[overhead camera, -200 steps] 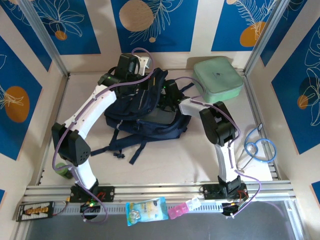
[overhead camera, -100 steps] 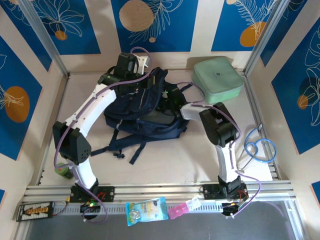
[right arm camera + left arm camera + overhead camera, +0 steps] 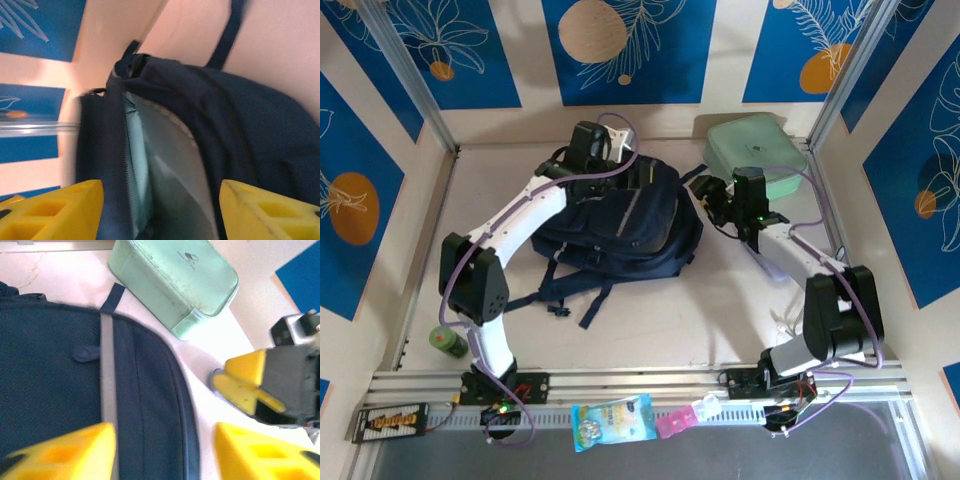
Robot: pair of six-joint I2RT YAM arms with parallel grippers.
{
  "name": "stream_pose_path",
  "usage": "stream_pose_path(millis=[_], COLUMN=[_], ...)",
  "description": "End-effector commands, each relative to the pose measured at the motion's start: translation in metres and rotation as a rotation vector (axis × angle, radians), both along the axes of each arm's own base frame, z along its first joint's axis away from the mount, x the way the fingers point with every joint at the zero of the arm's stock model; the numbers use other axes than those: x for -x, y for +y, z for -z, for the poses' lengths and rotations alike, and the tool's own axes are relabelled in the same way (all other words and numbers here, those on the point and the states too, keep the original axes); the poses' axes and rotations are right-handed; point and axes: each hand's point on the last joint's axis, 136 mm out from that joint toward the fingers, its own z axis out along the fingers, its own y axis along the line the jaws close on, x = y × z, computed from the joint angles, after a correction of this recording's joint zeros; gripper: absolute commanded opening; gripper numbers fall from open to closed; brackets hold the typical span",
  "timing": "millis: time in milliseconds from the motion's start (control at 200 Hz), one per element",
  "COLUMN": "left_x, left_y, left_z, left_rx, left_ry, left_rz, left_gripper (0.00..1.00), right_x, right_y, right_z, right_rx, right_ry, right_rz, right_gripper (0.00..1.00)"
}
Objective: Pack the student bag
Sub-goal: Close the student bag at the top-center of the table, then zip the student bag at the top-center of the table.
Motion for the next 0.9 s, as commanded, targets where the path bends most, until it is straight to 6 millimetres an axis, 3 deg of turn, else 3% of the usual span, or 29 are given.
stream_pose_path(millis=[0,65,160,310,450,585,725,895], left_x=[0.010,0.018,0.031,0.060,0.089,0.102,0.105,0.088], left_y=[0.011,0.030,0.065,0.126,0.157,0.167,0.168,0.158], left_z=[-0.025,-0.027,-0.013,0.038,0.079,0.102,0.127,0.134], left_rx=[0.058,0.050,0.042,0.074,0.169,0.242,0.297,0.360], left_ry=[-0.050,-0.059,-0.030,0.127,0.240,0.318,0.418,0.445], left_rz=[-0.049,-0.115,-0.239,-0.460,-0.604,-0.682,-0.756,-0.769], left_gripper=[0.71,0.78,0.81,0.82,0.82,0.81,0.73,0.63], right_x=[0.020,0.024,0.028,0.038,0.048,0.055,0.064,0.078], right_y=[-0.027,-0.030,-0.025,0.003,0.031,0.056,0.081,0.107], right_z=[0.003,-0.003,-0.008,-0.013,-0.009,-0.003,0.002,0.014], right_rx=[0.141,0.170,0.209,0.294,0.320,0.315,0.308,0.281], right_ry=[0.039,0.029,0.016,-0.006,-0.014,-0.005,0.005,0.034], right_rz=[0.050,0.044,-0.003,-0.110,-0.183,-0.235,-0.295,-0.368], right_gripper=[0.69,0.71,0.73,0.82,0.89,0.91,0.91,0.89])
